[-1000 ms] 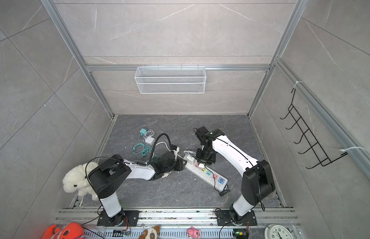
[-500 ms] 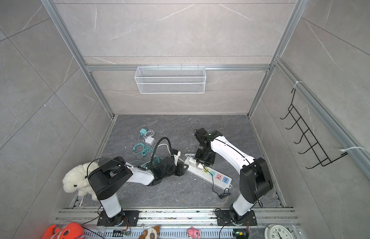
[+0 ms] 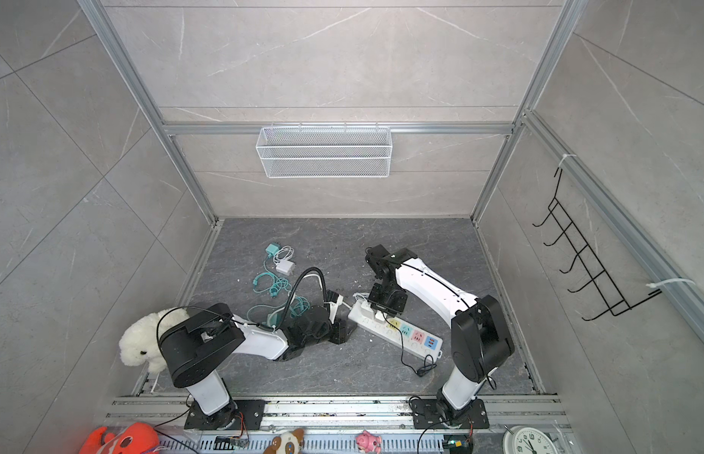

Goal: Insert plugs into power strip
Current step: Move the socket to the center of the table, then insert the plug into the socket.

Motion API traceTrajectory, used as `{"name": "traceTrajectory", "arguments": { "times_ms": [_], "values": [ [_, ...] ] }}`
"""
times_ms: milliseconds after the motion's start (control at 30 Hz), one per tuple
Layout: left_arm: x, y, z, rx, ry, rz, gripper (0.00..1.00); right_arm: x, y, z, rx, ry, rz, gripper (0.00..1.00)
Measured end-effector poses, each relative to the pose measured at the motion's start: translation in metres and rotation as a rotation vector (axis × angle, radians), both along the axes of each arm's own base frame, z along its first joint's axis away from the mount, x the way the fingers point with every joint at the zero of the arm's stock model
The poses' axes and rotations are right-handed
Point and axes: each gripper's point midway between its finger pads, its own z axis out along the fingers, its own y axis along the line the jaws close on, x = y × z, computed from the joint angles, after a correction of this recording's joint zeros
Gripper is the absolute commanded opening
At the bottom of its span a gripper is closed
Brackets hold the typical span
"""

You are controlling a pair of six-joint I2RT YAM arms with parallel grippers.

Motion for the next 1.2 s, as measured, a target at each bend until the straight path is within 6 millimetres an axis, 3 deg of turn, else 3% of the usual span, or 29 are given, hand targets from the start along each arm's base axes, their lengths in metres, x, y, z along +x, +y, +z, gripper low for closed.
{"name": "traceTrajectory", "arguments": {
  "times_ms": [367, 733, 967, 1200],
  "values": [
    [-0.001, 0.023, 0.003, 0.080, -0.047, 0.033, 0.59, 0.003, 0.000, -0.009, -0.023, 0.008, -0.004, 0.00],
    [0.004, 0.033, 0.024, 0.099, -0.104, 0.059, 0.59, 0.004, 0.000, -0.009, -0.024, 0.008, -0.003, 0.00],
    [0.009, 0.038, 0.048, 0.080, -0.162, 0.088, 0.60, 0.002, -0.003, -0.011, -0.027, 0.008, 0.000, 0.00],
    [0.008, 0.043, 0.046, 0.105, -0.160, 0.092, 0.60, 0.003, -0.004, -0.011, -0.016, 0.010, 0.004, 0.00]
  ]
}}
